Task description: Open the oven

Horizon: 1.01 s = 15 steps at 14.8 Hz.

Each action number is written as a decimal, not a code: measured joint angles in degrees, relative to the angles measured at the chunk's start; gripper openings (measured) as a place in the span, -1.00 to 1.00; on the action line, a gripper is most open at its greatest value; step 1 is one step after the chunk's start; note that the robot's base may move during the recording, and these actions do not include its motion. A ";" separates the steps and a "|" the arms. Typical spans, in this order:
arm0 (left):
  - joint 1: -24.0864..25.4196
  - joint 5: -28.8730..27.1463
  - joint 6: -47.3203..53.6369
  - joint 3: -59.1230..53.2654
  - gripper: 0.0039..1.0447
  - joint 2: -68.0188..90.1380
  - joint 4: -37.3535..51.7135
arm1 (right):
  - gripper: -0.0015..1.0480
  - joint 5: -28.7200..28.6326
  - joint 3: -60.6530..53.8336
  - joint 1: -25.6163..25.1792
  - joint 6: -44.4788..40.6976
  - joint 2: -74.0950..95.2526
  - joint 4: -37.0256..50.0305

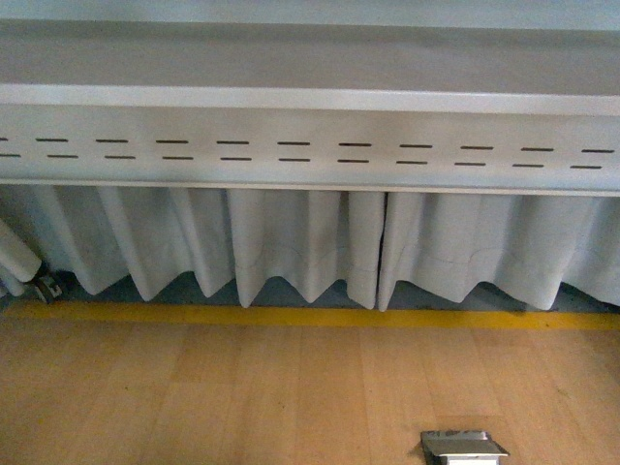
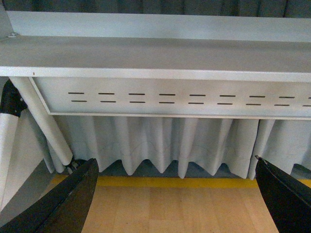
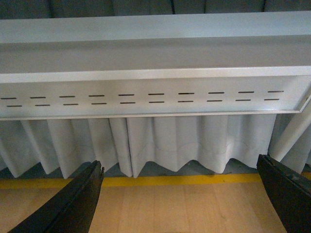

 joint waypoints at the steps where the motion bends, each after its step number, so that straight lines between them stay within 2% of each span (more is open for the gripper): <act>1: 0.00 0.00 0.00 0.00 0.88 0.00 0.00 | 0.87 0.00 0.00 0.00 0.00 0.00 0.00; 15: 0.00 0.00 0.26 0.00 0.88 0.00 0.00 | 0.87 -0.02 0.00 0.00 -0.09 0.00 -0.04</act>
